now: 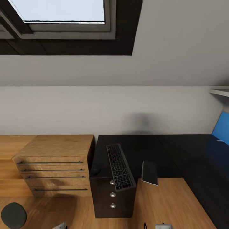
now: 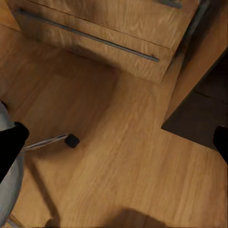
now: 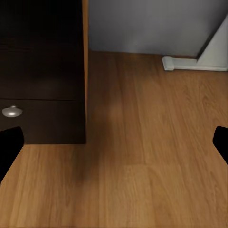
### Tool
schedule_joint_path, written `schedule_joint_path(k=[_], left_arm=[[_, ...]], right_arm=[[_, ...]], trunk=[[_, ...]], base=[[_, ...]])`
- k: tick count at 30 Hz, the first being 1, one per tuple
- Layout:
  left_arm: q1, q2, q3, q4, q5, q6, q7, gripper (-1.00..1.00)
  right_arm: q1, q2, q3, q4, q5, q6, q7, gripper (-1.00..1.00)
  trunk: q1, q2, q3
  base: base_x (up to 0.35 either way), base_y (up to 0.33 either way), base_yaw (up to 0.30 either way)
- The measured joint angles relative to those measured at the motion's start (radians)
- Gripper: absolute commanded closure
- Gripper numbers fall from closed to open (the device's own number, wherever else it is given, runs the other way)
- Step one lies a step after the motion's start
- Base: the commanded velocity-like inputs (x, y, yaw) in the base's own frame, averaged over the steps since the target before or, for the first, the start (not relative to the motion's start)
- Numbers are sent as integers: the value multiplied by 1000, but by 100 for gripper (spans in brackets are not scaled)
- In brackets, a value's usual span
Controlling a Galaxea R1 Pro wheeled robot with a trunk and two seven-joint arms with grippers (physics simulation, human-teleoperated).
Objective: In the bedroom, organize the workspace by keeping the computer under the desk, ensuring the monitor is on the desk, placing the keyboard on the desk next to the monitor, placing the mouse on the desk next to the keyboard, moving the folder from the swivel chair onto the desk next to the mouse, stacking the notebook on top of the folder with the pen on top of the notebook, and positioning the swivel chair next to the desk.
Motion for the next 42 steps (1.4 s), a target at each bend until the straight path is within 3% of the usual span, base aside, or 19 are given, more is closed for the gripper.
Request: schedule_joint_path(k=[1,3,4,5,9,10,13,14,15,20,31,42], left_arm=[[0,14,0,-28,1,2,-12,-100],[24,73,0,-157,3,23,-55,-100],[53,102,-1,-228,4,44,-68,-100],[113,139,-1,-356,5,92,-80,-100],[178,178,-3,-498,8,128,-85,-100],[200,202,-3,-559,28,138,-87,-100],[207,230,-4,-594,81,142,-88,-100],[209,245,-4,-610,114,145,-88,-100],[211,269,-4,-635,180,157,-88,-100],[212,280,-6,-649,217,171,-87,-100],[213,281,-6,-652,217,167,-85,-100],[293,291,-6,-747,215,165,-72,-100]], right_arm=[[0,0,0,0,0,0,0,-100],[0,0,0,0,0,0,0,-100],[0,0,0,0,0,-1,0,-100],[0,0,0,0,0,-1,-1,-100],[0,0,0,0,-1,-1,-1,-100],[0,0,0,0,-1,-1,-1,-100],[0,0,0,-1,-1,-1,-1,-100],[0,0,0,-2,-1,-1,-1,-100],[0,1,0,-2,-2,-1,-1,-100],[0,0,0,-3,-3,-1,-1,-100],[0,0,0,-3,-3,-1,-1,-100],[0,0,0,-3,-2,-1,-1,-100]], trunk=[[0,0,0],[0,0,0],[0,0,0],[0,0,0],[1,0,0],[0,0,0],[1,0,0],[1,0,0],[1,0,0],[4,-7,-3],[46,-84,-38],[89,-161,-72]], base=[[211,18,0],[111,10,0],[35,3,0],[23,2,0],[11,1,0],[2,0,0],[1,0,0],[0,0,0],[0,0,0],[0,0,0],[0,0,0],[0,0,0]])
